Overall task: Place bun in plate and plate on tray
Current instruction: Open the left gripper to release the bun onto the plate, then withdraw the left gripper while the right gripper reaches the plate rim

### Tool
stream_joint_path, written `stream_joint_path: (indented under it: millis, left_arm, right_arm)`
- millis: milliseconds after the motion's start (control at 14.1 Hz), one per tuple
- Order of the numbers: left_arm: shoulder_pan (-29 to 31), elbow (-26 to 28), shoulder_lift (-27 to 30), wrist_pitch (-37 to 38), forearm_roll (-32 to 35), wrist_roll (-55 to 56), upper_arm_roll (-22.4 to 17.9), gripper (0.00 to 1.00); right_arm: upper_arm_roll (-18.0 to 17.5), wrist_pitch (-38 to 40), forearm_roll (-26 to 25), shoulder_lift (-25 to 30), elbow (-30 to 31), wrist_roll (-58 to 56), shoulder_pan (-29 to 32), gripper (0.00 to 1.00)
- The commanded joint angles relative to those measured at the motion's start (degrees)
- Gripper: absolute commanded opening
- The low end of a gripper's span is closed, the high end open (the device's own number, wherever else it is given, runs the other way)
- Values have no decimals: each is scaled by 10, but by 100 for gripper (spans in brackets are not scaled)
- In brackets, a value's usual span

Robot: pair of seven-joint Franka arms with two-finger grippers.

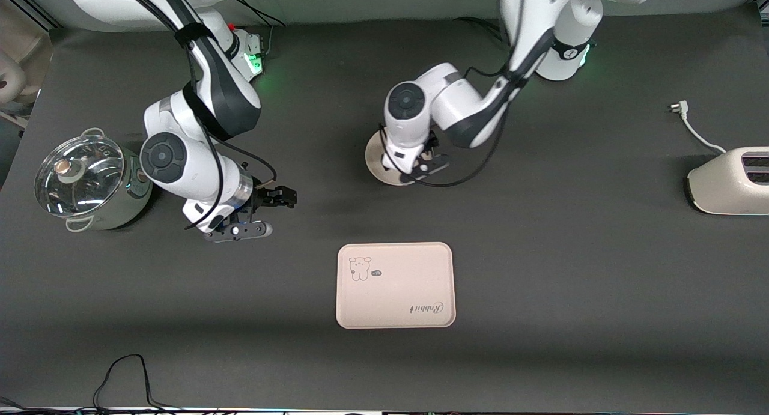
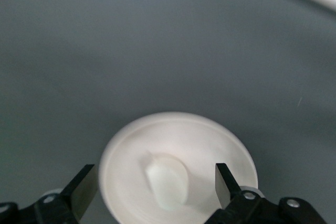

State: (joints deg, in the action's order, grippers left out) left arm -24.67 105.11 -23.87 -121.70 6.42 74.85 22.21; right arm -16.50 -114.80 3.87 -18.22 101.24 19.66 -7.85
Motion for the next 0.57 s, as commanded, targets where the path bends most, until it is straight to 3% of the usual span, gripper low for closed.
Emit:
stream_joint_path:
  millis: [0,284,498]
  left_arm:
    - [94,-7,75,62,2,-93,4,100]
    - [209,-85,105,157,1,-246,1,100]
    - [302,-107,133,201,-3,-365,2,100]
  right_arm:
    - [-48,-34,9,-18,3,74,-2,100]
    - [-64,-138,5,-38,62,98,-40,100]
    - [-67,-175,3,-66,80,164,-76,100]
